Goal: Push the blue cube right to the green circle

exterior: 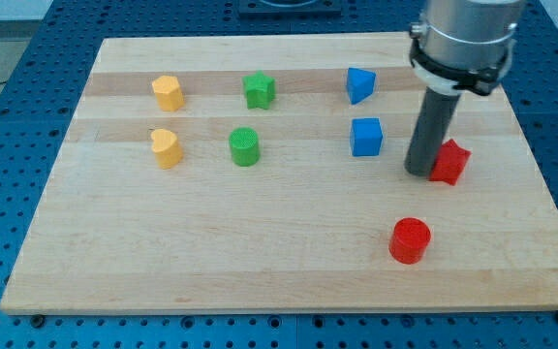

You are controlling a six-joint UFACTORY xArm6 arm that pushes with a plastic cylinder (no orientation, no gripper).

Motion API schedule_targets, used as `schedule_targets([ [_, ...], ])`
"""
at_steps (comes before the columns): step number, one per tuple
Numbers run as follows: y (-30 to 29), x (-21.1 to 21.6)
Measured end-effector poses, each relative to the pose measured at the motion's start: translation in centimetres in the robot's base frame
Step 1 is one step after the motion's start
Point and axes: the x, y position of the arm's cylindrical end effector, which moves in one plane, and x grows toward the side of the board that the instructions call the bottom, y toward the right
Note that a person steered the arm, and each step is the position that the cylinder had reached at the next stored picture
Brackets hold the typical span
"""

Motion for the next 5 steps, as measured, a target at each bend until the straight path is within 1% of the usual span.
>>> schedule_targets([
  [2,3.5,-0.5],
  [3,3.5,-2.3],
  [4,3.4,-3.2],
  [5,-0.6,-3.6],
])
